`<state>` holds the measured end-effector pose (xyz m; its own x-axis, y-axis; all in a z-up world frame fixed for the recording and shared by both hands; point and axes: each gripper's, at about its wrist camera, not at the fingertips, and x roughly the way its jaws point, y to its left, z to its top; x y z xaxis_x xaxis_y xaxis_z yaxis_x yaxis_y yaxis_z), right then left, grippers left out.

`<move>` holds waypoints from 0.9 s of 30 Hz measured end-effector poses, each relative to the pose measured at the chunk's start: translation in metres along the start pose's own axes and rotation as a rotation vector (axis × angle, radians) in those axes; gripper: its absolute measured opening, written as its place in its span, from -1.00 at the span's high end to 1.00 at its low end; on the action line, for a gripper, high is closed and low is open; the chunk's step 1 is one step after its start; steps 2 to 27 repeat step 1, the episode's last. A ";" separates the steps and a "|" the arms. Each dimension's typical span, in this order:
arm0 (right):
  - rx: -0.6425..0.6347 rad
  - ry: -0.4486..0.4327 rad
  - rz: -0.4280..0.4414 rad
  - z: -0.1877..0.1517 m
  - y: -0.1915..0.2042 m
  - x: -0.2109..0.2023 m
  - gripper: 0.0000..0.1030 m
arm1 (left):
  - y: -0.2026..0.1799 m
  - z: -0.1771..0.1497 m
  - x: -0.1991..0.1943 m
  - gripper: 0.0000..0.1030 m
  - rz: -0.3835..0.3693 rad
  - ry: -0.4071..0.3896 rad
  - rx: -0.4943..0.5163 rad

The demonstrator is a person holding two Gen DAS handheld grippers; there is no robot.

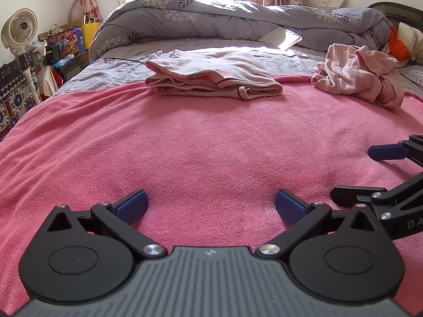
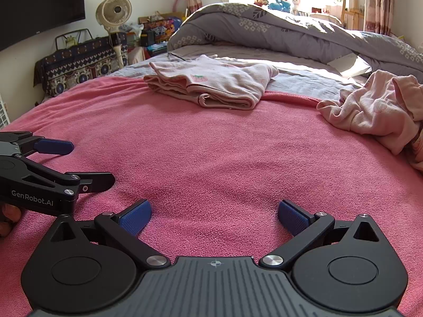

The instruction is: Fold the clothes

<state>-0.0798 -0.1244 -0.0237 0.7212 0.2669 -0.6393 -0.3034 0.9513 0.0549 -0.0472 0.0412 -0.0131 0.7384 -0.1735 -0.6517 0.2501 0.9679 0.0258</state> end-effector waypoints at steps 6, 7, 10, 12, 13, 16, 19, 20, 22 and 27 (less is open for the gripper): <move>0.000 0.000 0.000 0.000 0.000 0.000 -1.00 | 0.000 0.000 0.000 -1.00 -0.001 0.001 -0.001; 0.000 0.000 0.000 0.000 0.000 0.000 -1.00 | 0.000 0.000 0.000 -1.00 -0.001 0.001 -0.001; 0.000 0.000 0.000 0.000 0.000 0.000 -1.00 | 0.000 0.000 0.000 -1.00 -0.001 0.001 -0.001; 0.000 0.000 0.000 0.000 0.000 0.000 -1.00 | 0.000 0.000 0.000 -1.00 -0.001 0.001 -0.001; 0.000 0.000 0.000 0.000 0.000 0.000 -1.00 | 0.000 0.000 0.000 -1.00 -0.001 0.001 -0.001; 0.000 0.000 0.000 0.000 0.000 0.000 -1.00 | 0.000 0.000 0.000 -1.00 -0.001 0.001 -0.001; 0.000 0.000 0.000 0.000 0.000 0.000 -1.00 | 0.000 0.000 0.000 -1.00 -0.001 0.001 -0.001; 0.000 0.000 0.000 0.000 0.000 0.000 -1.00 | 0.000 0.000 0.000 -1.00 -0.001 0.001 -0.001; 0.000 0.000 0.000 0.000 0.000 0.000 -1.00 | 0.000 0.000 0.000 -1.00 -0.001 0.001 -0.001; 0.000 0.000 0.000 0.000 0.000 0.000 -1.00 | 0.000 0.000 0.000 -1.00 -0.001 0.001 -0.001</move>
